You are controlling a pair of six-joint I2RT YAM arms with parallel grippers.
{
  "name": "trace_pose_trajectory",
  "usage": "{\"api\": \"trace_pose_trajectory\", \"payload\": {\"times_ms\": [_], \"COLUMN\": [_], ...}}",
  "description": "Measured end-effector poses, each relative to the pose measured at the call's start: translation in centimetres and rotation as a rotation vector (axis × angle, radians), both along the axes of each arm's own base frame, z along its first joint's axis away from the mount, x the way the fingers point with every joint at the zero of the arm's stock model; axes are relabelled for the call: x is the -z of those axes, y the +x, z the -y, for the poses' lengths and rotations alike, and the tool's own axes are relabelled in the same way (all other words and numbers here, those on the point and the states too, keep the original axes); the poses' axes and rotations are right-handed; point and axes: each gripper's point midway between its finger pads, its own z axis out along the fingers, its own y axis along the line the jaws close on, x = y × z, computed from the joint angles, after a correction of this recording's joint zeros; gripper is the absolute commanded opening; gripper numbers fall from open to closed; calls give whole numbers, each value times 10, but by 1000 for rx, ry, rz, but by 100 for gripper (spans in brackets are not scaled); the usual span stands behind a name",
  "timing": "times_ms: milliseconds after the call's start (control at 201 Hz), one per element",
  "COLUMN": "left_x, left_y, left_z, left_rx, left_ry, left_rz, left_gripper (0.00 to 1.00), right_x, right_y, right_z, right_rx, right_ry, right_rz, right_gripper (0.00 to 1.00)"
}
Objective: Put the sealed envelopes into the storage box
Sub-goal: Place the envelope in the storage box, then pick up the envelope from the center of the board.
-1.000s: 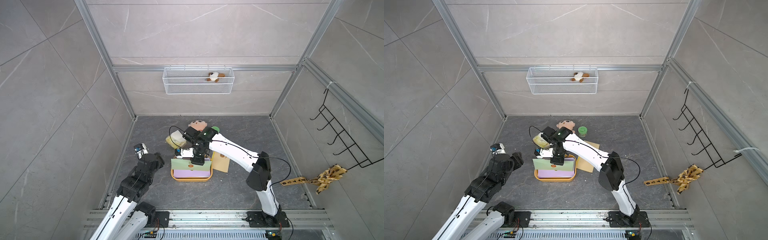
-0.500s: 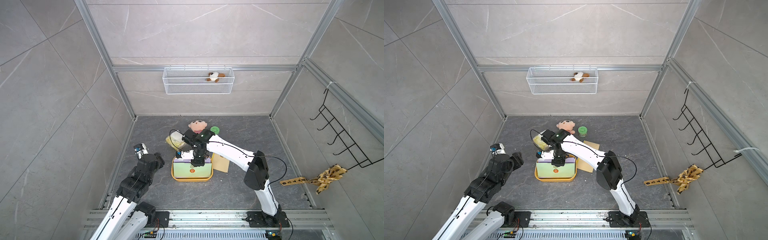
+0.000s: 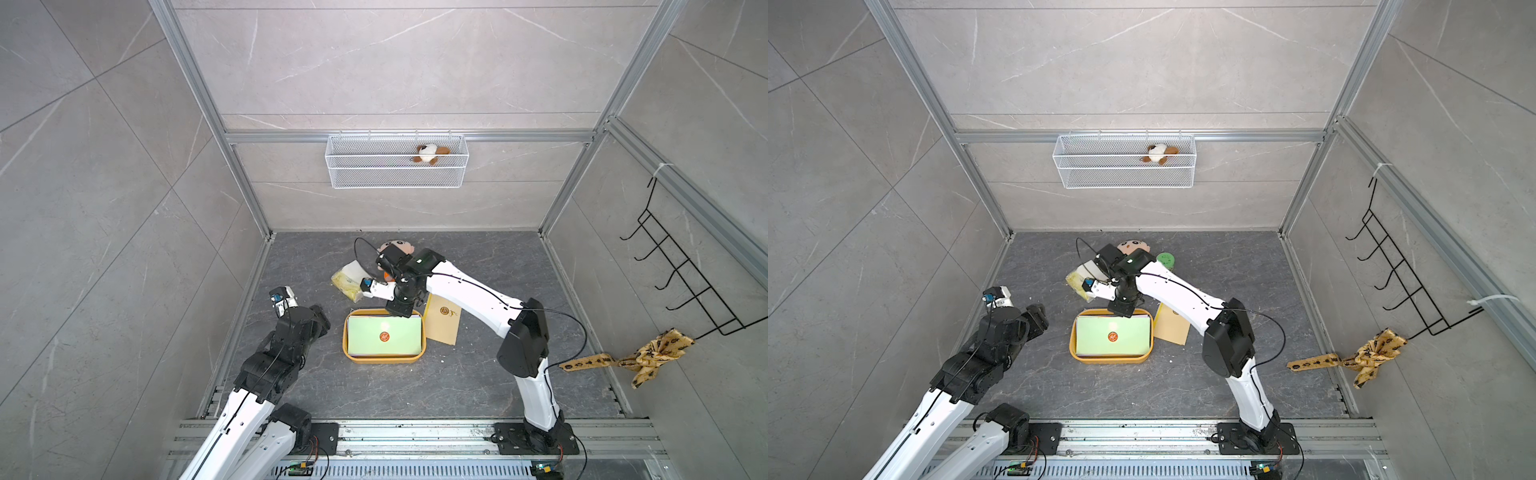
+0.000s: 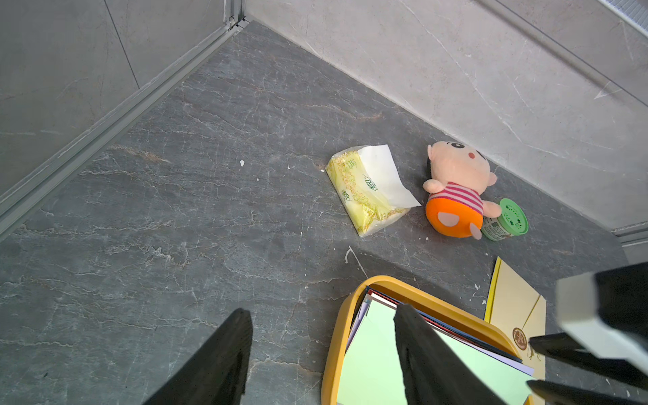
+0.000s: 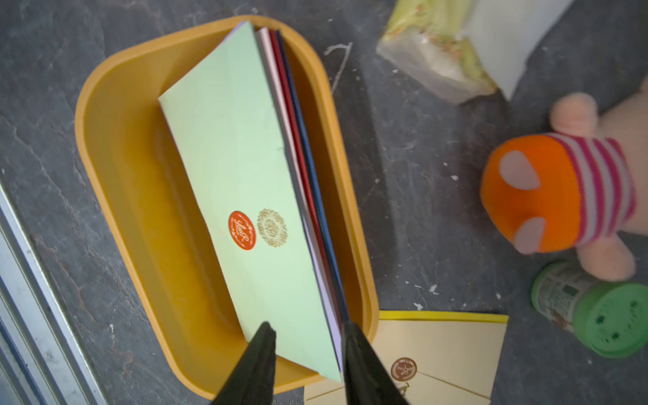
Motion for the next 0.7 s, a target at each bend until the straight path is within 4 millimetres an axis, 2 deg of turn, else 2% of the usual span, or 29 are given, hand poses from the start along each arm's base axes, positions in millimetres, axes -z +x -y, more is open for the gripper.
{"api": "trace_pose_trajectory", "payload": {"times_ms": [119, 169, 289, 378, 463, 602, 697], "left_x": [5, 8, 18, 25, 28, 33, 45], "left_y": [6, 9, 24, 42, 60, 87, 106], "left_z": [16, 25, 51, 76, 105, 172, 223], "left_rx": [76, 116, 216, 292, 362, 513, 616], "left_ry": [-17, -30, -52, -67, -59, -45, -52], "left_rz": [-23, -36, -101, -153, -185, -221, -253], "left_gripper": [67, 63, 49, 42, 40, 34, 29], "right_x": [-18, -23, -19, -1, 22, 65, 89], "right_y": [11, 14, 24, 29, 25, 11, 6], "right_z": [24, 37, 90, 131, 154, 181, 199], "right_rx": [157, 238, 506, 721, 865, 1078, 1215], "right_ry": [118, 183, 316, 378, 405, 440, 463], "right_rz": [17, 22, 18, 6, -24, -106, -156], "right_gripper": [38, 39, 40, 41, 43, 45, 46]}}
